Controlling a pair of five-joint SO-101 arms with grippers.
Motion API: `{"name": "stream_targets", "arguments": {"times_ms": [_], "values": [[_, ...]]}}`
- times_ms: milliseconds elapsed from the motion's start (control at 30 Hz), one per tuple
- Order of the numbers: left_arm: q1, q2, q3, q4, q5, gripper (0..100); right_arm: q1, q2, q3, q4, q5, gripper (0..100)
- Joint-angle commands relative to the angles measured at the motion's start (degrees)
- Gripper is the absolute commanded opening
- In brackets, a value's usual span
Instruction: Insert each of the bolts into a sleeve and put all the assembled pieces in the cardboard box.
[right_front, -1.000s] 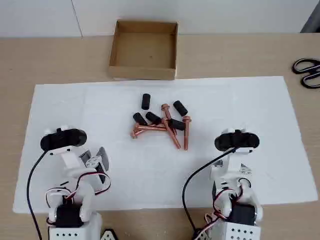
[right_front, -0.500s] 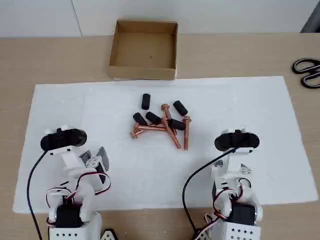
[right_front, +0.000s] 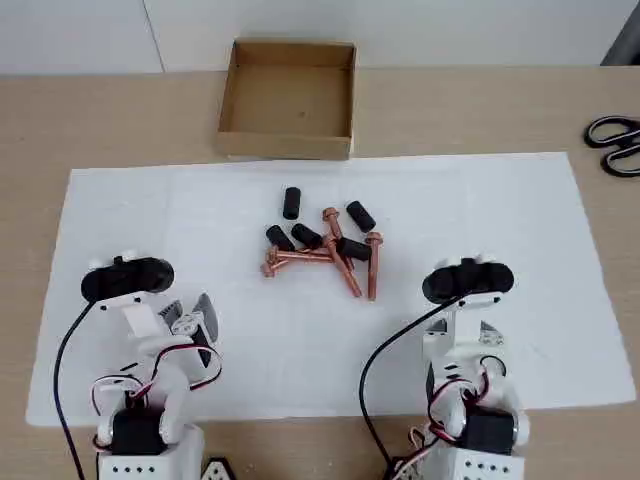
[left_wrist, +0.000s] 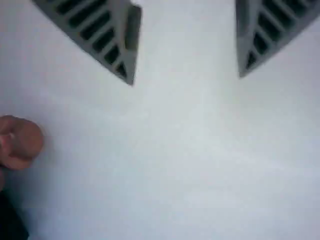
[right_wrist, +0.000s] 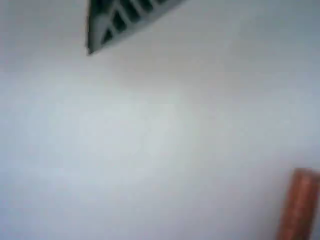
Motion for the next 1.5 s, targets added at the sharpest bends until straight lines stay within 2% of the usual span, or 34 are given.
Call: {"name": "stream_targets", "arguments": {"times_ms": [0, 200, 367, 500, 633, 733, 933, 1000, 1133, 1333, 1467], "values": [[0.0, -0.3, -6.5, 2.9, 0.4, 13, 1.0, -0.3, -9.7, 2.8, 2.3, 16.8], [-5.6, -0.2, -13.8, 3.7, 0.1, 13, 5.8, -0.2, -18.7, 2.9, 5.3, 16.8], [-6.9, -0.1, -20.1, 6.1, 0.1, 13, 5.7, 3.1, -28.5, 3.2, 5.6, 16.8], [-7.1, 5.4, -25.4, 6.2, 0.1, 13, 5.8, 14.7, -38.9, 3.9, 5.3, 16.8], [-7.1, 17.9, -33.5, 6.2, 0.1, 13, 5.1, 30.6, -53.3, 9.1, 5.2, 16.8], [-7.1, 28.9, -39.4, 6.2, 0.1, 13, 1.9, 43.8, -62.9, 15.7, 5.2, 16.8], [-7.1, 49.3, -46.7, 6.0, 0.1, 13, -12.9, 69.7, -74.0, 29.1, 5.2, 16.8], [-7.2, 54.4, -48.3, 5.7, 0.1, 13, -15.9, 76.8, -76.0, 28.7, 5.4, 16.9], [-7.3, 60.3, -50.0, 2.8, 0.3, 13, -16.9, 87.3, -78.9, 23.1, 5.3, 16.9], [-7.8, 60.7, -48.1, -3.9, 0.3, 13, -17.0, 94.8, -87.6, 20.7, 5.6, 16.6], [-9.8, 61.0, -47.1, -6.0, 0.4, 13, -21.7, 99.7, -90.0, 18.7, 10.1, 16.6]]}}
